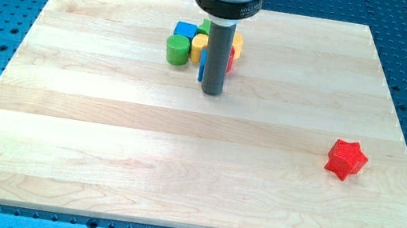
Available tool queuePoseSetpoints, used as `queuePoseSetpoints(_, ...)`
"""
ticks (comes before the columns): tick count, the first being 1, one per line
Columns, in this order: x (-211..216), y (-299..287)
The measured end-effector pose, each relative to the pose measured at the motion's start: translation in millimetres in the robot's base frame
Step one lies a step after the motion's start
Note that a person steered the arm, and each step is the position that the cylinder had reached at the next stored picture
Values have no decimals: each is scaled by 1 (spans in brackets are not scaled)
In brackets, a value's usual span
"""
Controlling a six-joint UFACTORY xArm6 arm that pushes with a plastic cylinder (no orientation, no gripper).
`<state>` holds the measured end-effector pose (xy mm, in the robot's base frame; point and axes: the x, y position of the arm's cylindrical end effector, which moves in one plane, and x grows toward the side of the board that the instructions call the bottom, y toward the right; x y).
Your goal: Place the red star into the group of blocks
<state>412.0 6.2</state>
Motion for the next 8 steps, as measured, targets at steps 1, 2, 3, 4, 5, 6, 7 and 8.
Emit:
queuePoseSetpoints(1,21,48)
queuePoseSetpoints(2,13,157)
queuePoseSetpoints(3,40,278)
queuePoseSetpoints(4,102,289)
queuePoseSetpoints(5,123,208)
queuePoseSetpoints(6,95,98)
queuePoseSetpoints(7,87,113)
queuePoseSetpoints(8,65,160)
